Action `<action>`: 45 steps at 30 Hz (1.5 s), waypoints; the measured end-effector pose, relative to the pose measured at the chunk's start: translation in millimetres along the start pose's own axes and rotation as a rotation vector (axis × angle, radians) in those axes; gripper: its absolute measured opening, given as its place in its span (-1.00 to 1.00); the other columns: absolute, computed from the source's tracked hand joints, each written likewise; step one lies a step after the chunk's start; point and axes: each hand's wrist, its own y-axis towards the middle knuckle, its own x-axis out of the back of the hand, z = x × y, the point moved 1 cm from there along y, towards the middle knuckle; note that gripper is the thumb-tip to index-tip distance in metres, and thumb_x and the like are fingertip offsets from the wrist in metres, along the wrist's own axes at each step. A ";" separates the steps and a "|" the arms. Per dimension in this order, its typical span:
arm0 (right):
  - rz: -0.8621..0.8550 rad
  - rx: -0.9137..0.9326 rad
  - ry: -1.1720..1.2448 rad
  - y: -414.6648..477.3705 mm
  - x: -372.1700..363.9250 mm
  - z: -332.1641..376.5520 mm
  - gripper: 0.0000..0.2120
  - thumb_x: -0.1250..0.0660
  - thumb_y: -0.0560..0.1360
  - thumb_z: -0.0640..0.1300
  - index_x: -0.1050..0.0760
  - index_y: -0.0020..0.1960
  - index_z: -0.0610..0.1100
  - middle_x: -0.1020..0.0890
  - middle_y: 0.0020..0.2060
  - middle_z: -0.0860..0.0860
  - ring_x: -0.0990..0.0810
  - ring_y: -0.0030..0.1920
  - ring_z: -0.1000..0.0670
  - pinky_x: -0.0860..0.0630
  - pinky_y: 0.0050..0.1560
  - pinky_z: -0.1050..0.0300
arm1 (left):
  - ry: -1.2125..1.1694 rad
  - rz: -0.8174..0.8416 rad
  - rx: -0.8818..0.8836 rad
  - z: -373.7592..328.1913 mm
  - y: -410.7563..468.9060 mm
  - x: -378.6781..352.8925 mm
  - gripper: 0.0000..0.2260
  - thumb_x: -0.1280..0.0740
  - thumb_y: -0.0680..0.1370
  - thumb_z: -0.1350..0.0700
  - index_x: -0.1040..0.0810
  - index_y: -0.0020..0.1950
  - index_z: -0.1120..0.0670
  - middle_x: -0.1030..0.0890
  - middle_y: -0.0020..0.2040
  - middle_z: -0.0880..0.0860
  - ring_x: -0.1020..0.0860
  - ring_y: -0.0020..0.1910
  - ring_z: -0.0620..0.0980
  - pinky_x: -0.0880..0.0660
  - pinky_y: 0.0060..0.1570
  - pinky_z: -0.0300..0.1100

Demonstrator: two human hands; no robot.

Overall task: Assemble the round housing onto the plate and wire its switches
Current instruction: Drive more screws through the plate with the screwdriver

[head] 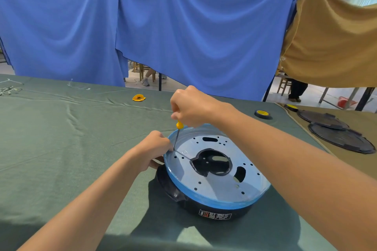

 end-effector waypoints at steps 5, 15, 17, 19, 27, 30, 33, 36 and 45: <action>0.017 -0.088 -0.047 0.0 -7.6 3.0 -0.66 -0.16 0.64 0.04 -0.27 -0.23 -0.12 -0.36 -0.29 -0.02 -0.43 -0.14 -0.15 -0.34 -0.20 0.03 | 0.003 -0.007 0.010 -1.2 -1.0 -0.3 -0.94 -0.29 0.52 0.24 -0.50 -0.02 0.17 -0.65 -0.19 0.13 -0.60 -0.27 0.03 -0.48 -0.49 -0.22; 0.041 -0.123 0.110 -16.5 17.0 -8.7 -0.84 -0.27 0.49 -0.30 -0.55 0.02 -0.15 -0.65 -0.31 -0.07 -0.63 -0.33 0.06 -0.52 -0.39 0.18 | 0.061 -0.055 -0.103 -0.9 -4.4 2.9 -0.87 -0.35 0.50 0.23 -0.57 0.03 0.14 -0.68 -0.19 0.07 -0.66 -0.20 0.01 -0.56 -0.48 -0.21; -0.079 -0.203 0.202 -20.1 20.7 -25.0 -0.86 -0.30 0.46 -0.28 -0.56 -0.03 -0.14 -0.64 -0.15 -0.11 -0.60 -0.30 0.00 -0.62 -0.20 0.04 | 0.094 -0.104 -0.205 -4.5 -7.9 6.4 -0.72 -0.45 0.47 0.21 -0.46 0.12 0.05 -0.62 -0.01 0.07 -0.65 -0.10 0.06 -0.57 -0.44 -0.17; -0.190 -0.296 0.269 -25.9 18.1 -43.2 -0.90 -0.35 0.45 -0.23 -0.54 -0.04 -0.11 -0.60 -0.05 -0.11 -0.59 -0.20 -0.11 -0.61 -0.08 -0.03 | 0.278 -0.162 -0.316 -11.2 -12.3 9.0 -0.70 -0.52 0.44 0.15 -0.46 0.05 -0.01 -0.58 0.09 0.03 -0.60 -0.03 0.09 -0.58 -0.32 -0.10; -0.472 -0.573 0.499 -69.9 -47.7 -87.7 -0.90 -0.39 0.49 -0.05 -0.50 -0.03 -0.02 -0.59 -0.07 -0.01 -0.48 0.07 -0.08 -0.37 -0.09 0.10 | 0.789 -0.270 -0.340 -28.2 -23.7 0.8 -0.92 -0.47 0.48 0.06 -0.69 -0.04 -0.06 -0.65 -0.04 0.02 -0.54 -0.10 0.10 -0.40 -0.18 -0.10; -0.475 -0.631 0.588 -80.1 -68.6 -93.1 -0.89 -0.39 0.50 -0.06 -0.52 -0.02 -0.05 -0.62 -0.04 -0.02 -0.56 0.06 -0.15 -0.51 0.06 -0.02 | 0.789 -0.271 -0.310 -29.0 -23.7 0.2 -0.91 -0.46 0.50 0.08 -0.68 -0.01 -0.02 -0.64 -0.03 0.04 -0.54 -0.09 0.11 -0.42 -0.15 -0.07; -0.416 -0.659 0.611 -84.5 -76.5 -95.9 -0.91 -0.39 0.51 -0.06 -0.51 -0.03 -0.04 -0.64 -0.02 -0.04 -0.58 0.07 -0.18 -0.52 0.10 -0.07 | 0.883 -0.285 -0.316 -28.8 -22.2 -2.0 -0.90 -0.39 0.54 0.11 -0.62 0.05 0.03 -0.62 -0.02 0.05 -0.53 -0.07 0.13 -0.39 -0.14 -0.05; -0.319 -0.584 0.540 -85.5 -76.2 -96.4 -0.89 -0.40 0.51 -0.05 -0.50 -0.01 -0.03 -0.63 -0.04 -0.01 -0.57 0.04 -0.11 -0.53 0.03 0.00 | 0.970 -0.271 -0.325 -30.0 -19.6 -3.5 -0.90 -0.32 0.57 0.16 -0.57 0.07 0.06 -0.58 -0.03 0.04 -0.49 -0.09 0.11 -0.35 -0.14 -0.04; -0.401 -0.478 0.466 -101.0 -71.9 -102.0 -0.83 -0.32 0.57 -0.04 -0.47 0.14 -0.05 -0.58 -0.03 0.01 -0.52 -0.01 -0.02 -0.48 -0.01 0.03 | 0.982 -0.204 -0.357 -34.3 -23.6 -10.6 -0.80 -0.26 0.56 0.25 -0.62 0.10 0.08 -0.52 0.15 0.08 -0.45 0.06 0.11 -0.42 -0.05 -0.01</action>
